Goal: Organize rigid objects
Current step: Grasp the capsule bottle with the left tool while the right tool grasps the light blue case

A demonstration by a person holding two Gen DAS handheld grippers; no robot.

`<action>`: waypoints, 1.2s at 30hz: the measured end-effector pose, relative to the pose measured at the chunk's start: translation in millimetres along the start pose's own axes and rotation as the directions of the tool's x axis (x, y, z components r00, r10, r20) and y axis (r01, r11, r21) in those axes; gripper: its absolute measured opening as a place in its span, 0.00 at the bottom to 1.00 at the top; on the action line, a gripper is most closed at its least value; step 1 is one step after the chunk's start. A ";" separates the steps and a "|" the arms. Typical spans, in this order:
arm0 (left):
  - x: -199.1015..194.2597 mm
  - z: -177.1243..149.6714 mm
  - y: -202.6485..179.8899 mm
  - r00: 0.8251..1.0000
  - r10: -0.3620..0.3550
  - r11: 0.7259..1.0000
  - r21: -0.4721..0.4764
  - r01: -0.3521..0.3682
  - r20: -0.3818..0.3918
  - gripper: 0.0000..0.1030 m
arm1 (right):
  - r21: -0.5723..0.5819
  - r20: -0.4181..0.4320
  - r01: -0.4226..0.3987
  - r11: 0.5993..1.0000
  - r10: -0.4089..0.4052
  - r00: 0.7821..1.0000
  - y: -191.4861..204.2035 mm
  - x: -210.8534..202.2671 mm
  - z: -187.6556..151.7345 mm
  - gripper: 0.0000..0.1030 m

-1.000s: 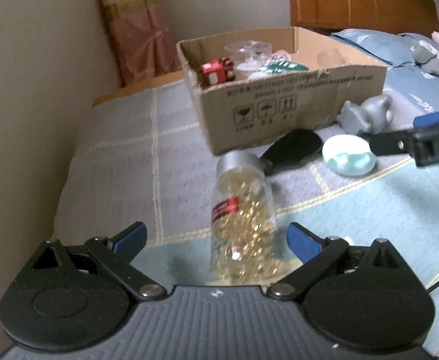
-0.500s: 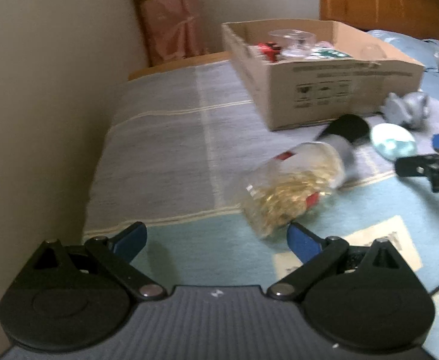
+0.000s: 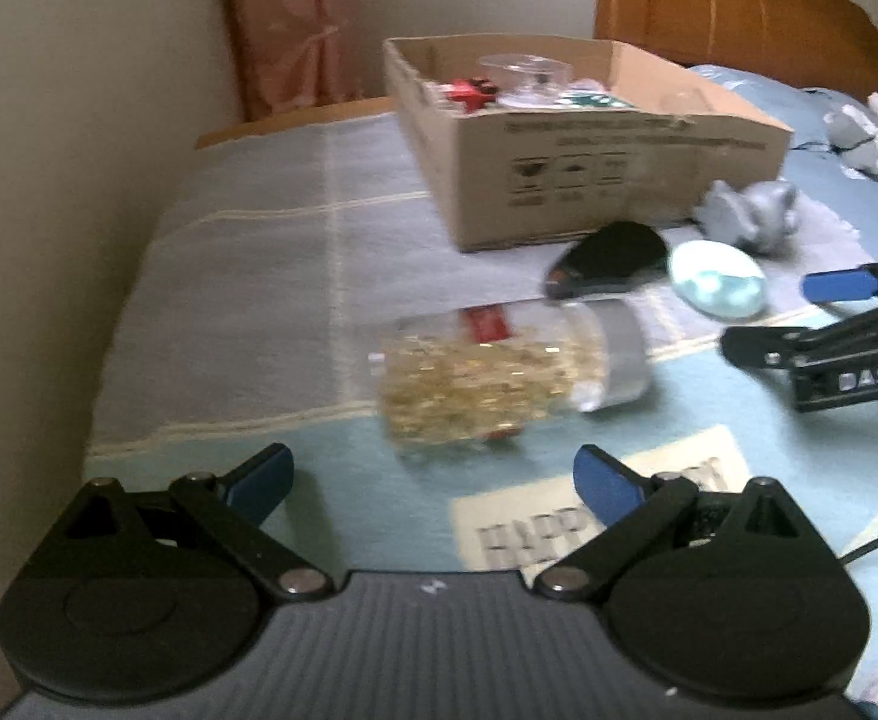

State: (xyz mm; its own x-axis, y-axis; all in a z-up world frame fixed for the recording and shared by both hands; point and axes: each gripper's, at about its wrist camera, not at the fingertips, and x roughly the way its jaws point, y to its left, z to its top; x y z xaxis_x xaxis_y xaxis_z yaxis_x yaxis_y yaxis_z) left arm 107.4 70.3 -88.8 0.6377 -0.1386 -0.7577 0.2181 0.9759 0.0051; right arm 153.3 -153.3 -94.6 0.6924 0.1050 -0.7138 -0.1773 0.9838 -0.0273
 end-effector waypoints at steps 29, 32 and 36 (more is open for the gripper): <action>8.0 25.1 -1.8 0.995 0.082 0.988 -0.135 -0.074 0.056 0.90 | -0.100 -0.017 -0.102 0.990 0.100 0.995 9.7 0.6 4.5 1.00; 6.9 23.5 4.1 0.995 0.082 0.987 -0.145 -0.074 0.052 0.90 | -0.116 -0.018 -0.120 0.986 0.119 0.993 20.2 4.8 9.4 1.00; 6.6 22.4 7.5 0.996 0.073 0.987 -0.150 -0.063 0.056 0.90 | -0.140 -0.013 -0.140 0.980 0.140 0.990 32.0 9.9 14.5 1.00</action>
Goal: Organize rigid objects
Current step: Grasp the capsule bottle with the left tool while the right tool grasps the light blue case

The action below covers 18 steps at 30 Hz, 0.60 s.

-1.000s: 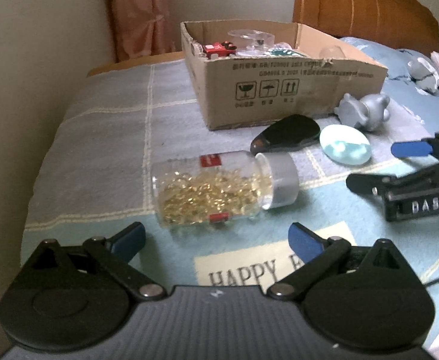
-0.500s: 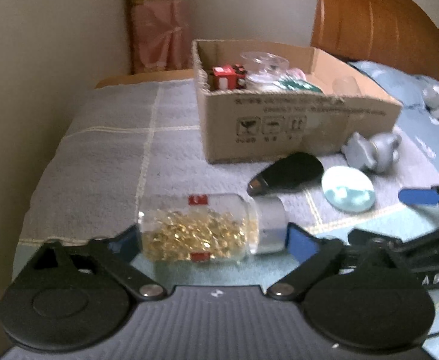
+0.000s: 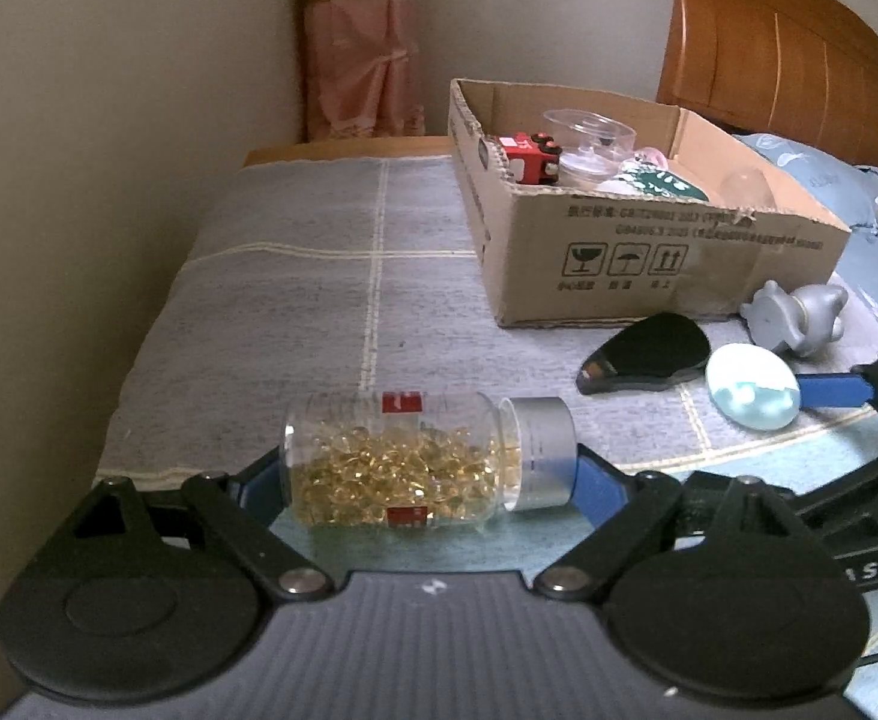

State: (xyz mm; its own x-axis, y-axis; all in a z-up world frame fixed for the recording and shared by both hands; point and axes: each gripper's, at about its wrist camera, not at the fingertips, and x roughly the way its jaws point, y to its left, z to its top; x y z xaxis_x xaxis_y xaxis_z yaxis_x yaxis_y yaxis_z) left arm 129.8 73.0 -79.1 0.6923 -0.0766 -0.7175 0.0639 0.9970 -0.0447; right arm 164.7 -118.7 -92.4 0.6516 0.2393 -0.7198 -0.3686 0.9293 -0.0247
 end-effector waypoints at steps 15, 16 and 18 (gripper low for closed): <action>-0.3 1.3 5.4 1.000 -0.011 1.000 0.004 0.011 0.007 0.90 | 0.031 0.022 0.041 0.999 -0.041 0.999 0.4 3.3 9.3 0.64; -0.3 2.0 5.4 1.000 -0.008 1.000 0.003 0.008 0.008 0.90 | 0.031 0.021 0.042 0.999 -0.043 0.999 0.6 3.4 8.8 0.64; -0.1 2.8 5.3 1.000 -0.006 1.000 0.005 0.006 0.005 0.90 | 0.031 0.021 0.043 0.999 -0.044 0.999 0.6 3.3 8.0 0.64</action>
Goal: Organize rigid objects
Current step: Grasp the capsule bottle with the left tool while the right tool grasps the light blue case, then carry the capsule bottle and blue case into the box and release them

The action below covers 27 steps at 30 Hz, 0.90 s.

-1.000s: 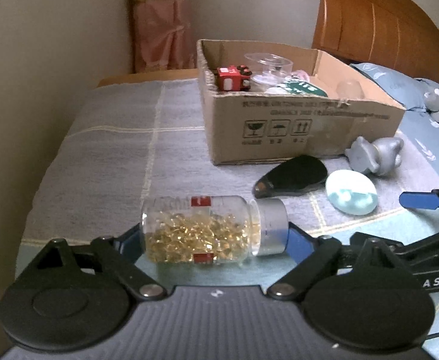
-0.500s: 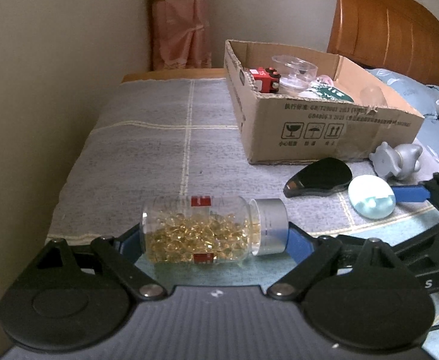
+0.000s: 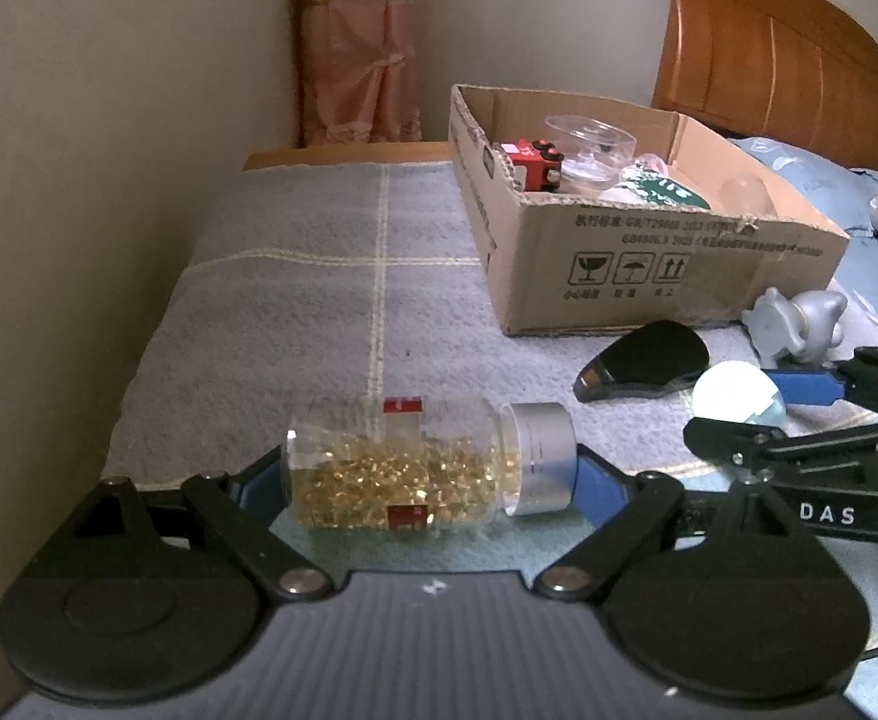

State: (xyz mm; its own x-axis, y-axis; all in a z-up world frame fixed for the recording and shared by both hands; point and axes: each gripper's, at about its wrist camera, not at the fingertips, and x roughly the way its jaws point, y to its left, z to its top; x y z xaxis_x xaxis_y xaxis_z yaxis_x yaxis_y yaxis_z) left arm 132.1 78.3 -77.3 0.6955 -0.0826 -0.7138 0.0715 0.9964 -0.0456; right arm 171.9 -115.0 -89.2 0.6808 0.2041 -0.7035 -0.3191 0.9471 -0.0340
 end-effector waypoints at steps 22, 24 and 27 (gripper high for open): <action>-25.5 16.4 -14.5 0.997 -0.042 0.991 0.121 0.050 -0.067 0.90 | -0.104 -0.075 -0.088 0.991 0.080 0.994 -11.2 -39.2 -10.8 0.64; -30.6 21.1 -19.8 0.996 -0.055 0.988 0.138 0.065 -0.072 0.90 | -0.120 -0.077 -0.094 0.988 0.086 0.993 -13.8 -45.3 -9.9 0.64; -38.1 30.1 -28.2 0.996 -0.068 0.982 0.170 0.078 -0.064 0.90 | -0.147 -0.077 -0.097 0.984 0.086 0.993 -17.2 -52.6 -7.5 0.64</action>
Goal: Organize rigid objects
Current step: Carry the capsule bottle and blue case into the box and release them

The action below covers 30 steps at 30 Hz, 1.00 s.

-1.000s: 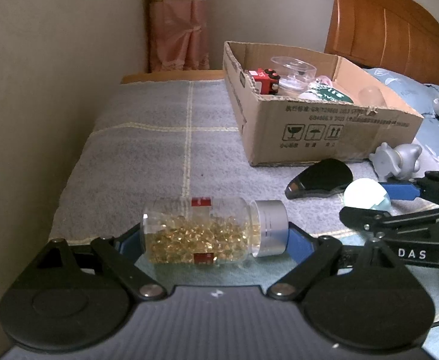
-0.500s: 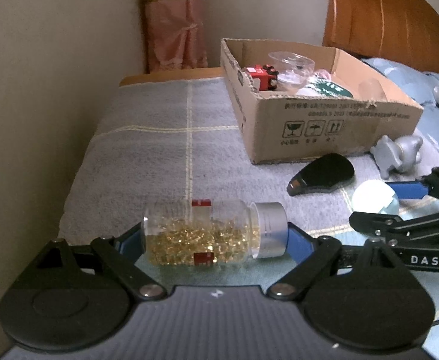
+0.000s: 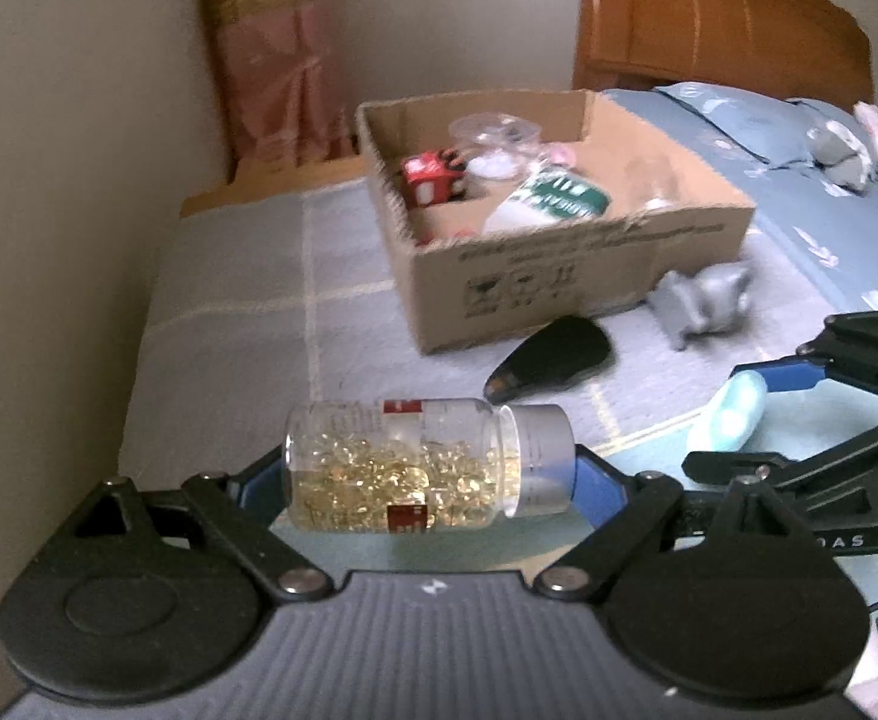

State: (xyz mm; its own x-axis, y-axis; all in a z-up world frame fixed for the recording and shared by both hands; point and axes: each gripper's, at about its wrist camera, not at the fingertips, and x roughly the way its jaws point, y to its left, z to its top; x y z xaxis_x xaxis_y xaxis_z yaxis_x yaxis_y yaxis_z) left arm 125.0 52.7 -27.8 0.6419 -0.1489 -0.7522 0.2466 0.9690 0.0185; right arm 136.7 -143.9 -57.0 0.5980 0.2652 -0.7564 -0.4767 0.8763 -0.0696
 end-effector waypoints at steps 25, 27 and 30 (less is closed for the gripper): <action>52.4 149.0 -26.7 0.995 -0.072 0.995 0.072 0.067 0.067 0.90 | -0.028 0.123 0.044 0.999 -0.040 0.992 -61.6 -57.6 66.6 0.64; 61.1 154.3 -23.4 0.995 -0.064 0.997 0.044 0.061 0.075 0.90 | -0.030 0.129 0.058 0.998 -0.053 0.990 -67.1 -57.8 71.7 0.64; 71.9 157.2 -17.5 0.995 -0.048 0.999 -0.007 0.049 0.091 0.92 | -0.027 0.131 0.073 0.997 -0.069 0.989 -75.6 -54.1 78.7 0.64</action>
State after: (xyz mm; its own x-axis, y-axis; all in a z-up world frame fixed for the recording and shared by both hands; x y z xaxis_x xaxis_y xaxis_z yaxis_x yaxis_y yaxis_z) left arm 281.0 -6.0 21.4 0.6931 -0.2127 -0.6888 0.2727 0.9618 -0.0226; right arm 191.1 -192.9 40.4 0.7086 0.2547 -0.6580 -0.4491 0.8821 -0.1421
